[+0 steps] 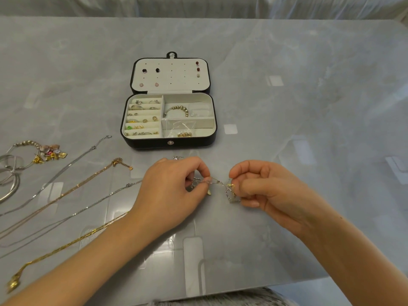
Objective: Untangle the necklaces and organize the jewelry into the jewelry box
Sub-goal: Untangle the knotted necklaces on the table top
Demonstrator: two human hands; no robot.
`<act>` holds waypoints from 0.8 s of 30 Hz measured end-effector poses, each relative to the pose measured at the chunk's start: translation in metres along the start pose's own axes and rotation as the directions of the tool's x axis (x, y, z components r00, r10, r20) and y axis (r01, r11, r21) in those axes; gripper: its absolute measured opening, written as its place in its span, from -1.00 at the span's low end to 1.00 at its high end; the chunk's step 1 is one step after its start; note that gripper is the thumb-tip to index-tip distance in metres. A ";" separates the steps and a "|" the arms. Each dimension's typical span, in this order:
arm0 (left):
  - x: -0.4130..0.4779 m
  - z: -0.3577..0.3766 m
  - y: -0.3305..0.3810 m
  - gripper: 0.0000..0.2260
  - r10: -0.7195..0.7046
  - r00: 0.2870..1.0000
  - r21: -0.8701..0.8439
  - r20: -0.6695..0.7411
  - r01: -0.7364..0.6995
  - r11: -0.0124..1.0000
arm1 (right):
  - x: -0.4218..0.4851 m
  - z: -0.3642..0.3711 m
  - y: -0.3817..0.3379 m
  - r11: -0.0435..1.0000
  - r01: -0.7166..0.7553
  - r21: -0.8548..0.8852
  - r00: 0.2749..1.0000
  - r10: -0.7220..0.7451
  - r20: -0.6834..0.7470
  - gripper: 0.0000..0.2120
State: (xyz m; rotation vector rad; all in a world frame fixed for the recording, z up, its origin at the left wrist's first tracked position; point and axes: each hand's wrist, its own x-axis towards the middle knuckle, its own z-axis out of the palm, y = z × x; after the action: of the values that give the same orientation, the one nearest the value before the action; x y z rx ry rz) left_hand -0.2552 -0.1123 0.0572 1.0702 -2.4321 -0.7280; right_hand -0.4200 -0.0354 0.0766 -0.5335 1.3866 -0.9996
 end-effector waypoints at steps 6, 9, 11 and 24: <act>-0.003 0.004 -0.004 -0.85 0.050 0.999 -0.078 -0.020 -0.052 0.996 | -0.001 -0.003 0.001 0.999 0.021 0.027 1.000 -0.022 0.001 -0.73; -0.003 0.002 -0.003 -0.79 0.023 1.000 -0.130 -0.013 -0.024 0.991 | 0.000 -0.004 -0.002 0.996 0.009 0.087 1.000 -0.010 0.008 -0.74; -0.003 0.002 0.000 -0.78 -0.033 0.999 -0.194 0.013 0.035 0.980 | 0.000 -0.005 -0.004 0.993 0.001 0.119 1.000 -0.001 0.003 -0.76; 0.010 -0.013 0.019 -0.72 -0.264 0.847 -0.671 0.461 0.528 0.521 | -0.004 0.010 0.003 0.993 0.055 0.102 0.997 -0.048 -0.068 -0.76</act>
State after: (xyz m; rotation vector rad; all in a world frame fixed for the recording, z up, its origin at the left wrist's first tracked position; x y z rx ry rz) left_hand -0.2650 -0.1127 0.0803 1.1701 -1.6589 -2.0233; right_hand -0.4094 -0.0329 0.0776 -0.4650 1.3761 -1.1331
